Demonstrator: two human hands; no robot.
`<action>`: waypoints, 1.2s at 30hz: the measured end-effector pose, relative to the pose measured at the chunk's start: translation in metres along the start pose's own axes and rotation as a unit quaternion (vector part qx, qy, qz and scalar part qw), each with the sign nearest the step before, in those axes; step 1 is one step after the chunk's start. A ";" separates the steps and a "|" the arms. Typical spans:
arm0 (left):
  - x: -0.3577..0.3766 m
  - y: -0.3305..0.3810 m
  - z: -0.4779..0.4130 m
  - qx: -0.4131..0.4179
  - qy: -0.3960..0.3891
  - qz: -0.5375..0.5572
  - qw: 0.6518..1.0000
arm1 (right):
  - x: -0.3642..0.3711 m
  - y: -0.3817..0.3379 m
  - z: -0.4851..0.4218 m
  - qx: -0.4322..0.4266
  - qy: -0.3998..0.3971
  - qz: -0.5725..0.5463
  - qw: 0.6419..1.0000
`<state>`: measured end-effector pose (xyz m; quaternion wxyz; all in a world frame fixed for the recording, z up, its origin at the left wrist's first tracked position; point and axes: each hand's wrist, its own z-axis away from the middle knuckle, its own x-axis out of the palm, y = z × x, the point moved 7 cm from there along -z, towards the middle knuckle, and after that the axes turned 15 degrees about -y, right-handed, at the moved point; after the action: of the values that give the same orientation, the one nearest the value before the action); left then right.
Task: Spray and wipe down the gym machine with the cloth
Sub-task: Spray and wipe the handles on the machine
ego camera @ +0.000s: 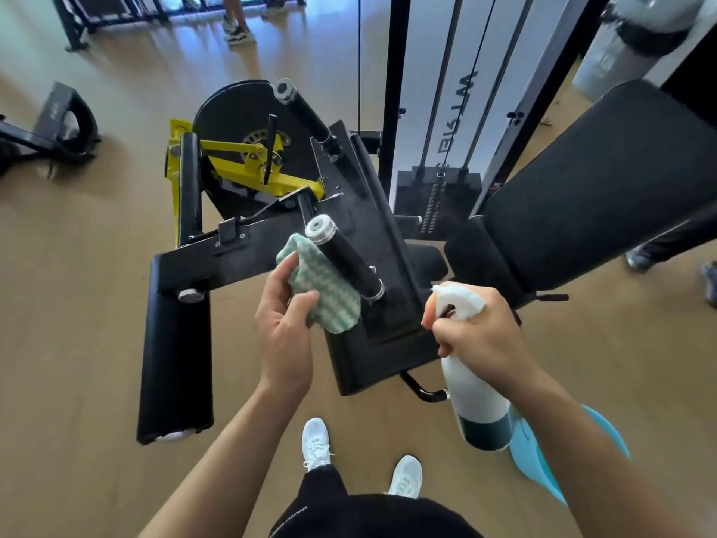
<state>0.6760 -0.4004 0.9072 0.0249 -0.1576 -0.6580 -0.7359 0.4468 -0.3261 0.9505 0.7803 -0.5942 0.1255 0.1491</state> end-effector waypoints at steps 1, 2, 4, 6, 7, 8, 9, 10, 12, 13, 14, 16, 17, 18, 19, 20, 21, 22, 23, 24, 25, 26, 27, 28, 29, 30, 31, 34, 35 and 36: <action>0.003 0.003 -0.002 0.009 -0.010 0.021 1.000 | 0.001 0.002 0.002 0.003 0.001 -0.004 1.000; 0.007 0.007 -0.003 0.017 -0.018 0.047 0.999 | 0.002 0.005 0.004 0.007 -0.002 -0.007 1.000; 0.013 0.013 -0.009 0.024 -0.027 0.095 0.995 | 0.008 0.013 0.008 0.017 -0.011 -0.008 1.000; 0.018 0.011 -0.016 0.013 -0.029 0.125 0.992 | 0.016 0.020 0.011 0.022 -0.022 -0.019 0.999; 0.019 0.008 -0.020 0.005 -0.029 0.134 0.991 | 0.020 0.023 0.013 0.021 -0.024 -0.029 0.999; 0.022 0.005 -0.023 0.001 -0.033 0.137 0.990 | 0.022 0.024 0.014 0.020 -0.024 -0.039 0.999; 0.024 0.001 -0.025 0.000 -0.038 0.129 0.991 | 0.024 0.026 0.014 0.019 -0.021 -0.046 0.999; 0.027 -0.003 -0.027 0.001 -0.049 0.111 0.993 | 0.026 0.027 0.013 0.020 -0.017 -0.050 0.998; 0.031 -0.011 -0.029 0.013 -0.085 0.045 0.995 | 0.029 0.027 0.011 0.019 -0.006 -0.059 0.998; 0.033 -0.017 -0.029 0.017 -0.106 0.002 0.994 | 0.030 0.025 0.010 0.019 -0.003 -0.064 0.998; 0.036 -0.023 -0.028 0.016 -0.127 -0.038 0.991 | 0.032 0.025 0.008 0.020 -0.002 -0.070 0.997; 0.039 -0.035 -0.027 0.006 -0.163 -0.097 0.982 | 0.034 0.024 0.006 0.021 -0.002 -0.079 0.997; 0.040 -0.038 -0.027 0.002 -0.179 -0.115 0.977 | 0.035 0.024 0.006 0.019 -0.002 -0.080 0.997; 0.041 -0.039 -0.028 0.000 -0.196 -0.127 0.972 | 0.034 0.023 0.005 0.016 -0.002 -0.079 0.997; 0.041 -0.039 -0.030 -0.002 -0.210 -0.135 0.968 | 0.034 0.024 0.005 0.013 0.000 -0.075 0.997; 0.040 -0.038 -0.032 -0.005 -0.221 -0.137 0.966 | 0.034 0.024 0.004 0.011 0.002 -0.069 0.998; 0.039 -0.036 -0.034 -0.007 -0.231 -0.137 0.963 | 0.034 0.025 0.004 0.009 0.004 -0.064 0.998; 0.039 -0.034 -0.036 -0.010 -0.238 -0.137 0.962 | 0.034 0.025 0.005 0.007 0.006 -0.063 0.998; 0.039 -0.031 -0.036 -0.011 -0.240 -0.140 0.961 | 0.035 0.025 0.005 0.004 0.007 -0.065 0.998; 0.040 -0.030 -0.037 -0.010 -0.236 -0.148 0.960 | 0.035 0.025 0.006 0.003 0.009 -0.068 0.998; 0.041 -0.028 -0.037 -0.007 -0.225 -0.159 0.961 | 0.036 0.025 0.007 0.004 0.009 -0.072 0.997; 0.042 -0.026 -0.038 -0.003 -0.206 -0.171 0.963 | 0.037 0.027 0.007 0.006 0.009 -0.078 0.997; 0.042 -0.023 -0.040 0.003 -0.187 -0.184 0.965 | 0.038 0.028 0.008 0.008 0.009 -0.084 0.996; 0.041 -0.019 -0.042 0.008 -0.168 -0.191 0.967 | 0.038 0.031 0.009 0.011 0.011 -0.091 0.996; 0.041 -0.012 -0.044 0.014 -0.151 -0.192 0.970 | 0.038 0.032 0.011 0.012 0.014 -0.096 0.995; 0.040 -0.004 -0.046 0.026 -0.137 -0.185 0.973 | 0.038 0.034 0.012 0.014 0.017 -0.097 0.995; 0.038 0.006 -0.049 0.044 -0.126 -0.171 0.976 | 0.038 0.034 0.013 0.014 0.018 -0.096 0.995; 0.032 0.038 -0.059 0.095 -0.131 -0.076 0.984 | 0.039 0.033 0.014 0.009 0.019 -0.100 0.995; 0.033 0.046 -0.064 0.095 -0.155 -0.038 0.982 | 0.039 0.033 0.014 0.007 0.020 -0.099 0.995; 0.037 0.050 -0.067 0.086 -0.194 -0.004 0.977 | 0.040 0.031 0.013 0.005 0.018 -0.097 0.995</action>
<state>0.6403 -0.4665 0.9594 -0.0923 -0.2918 -0.7115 -0.6325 0.4723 -0.3023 0.9109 0.7916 -0.6023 0.0825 0.0615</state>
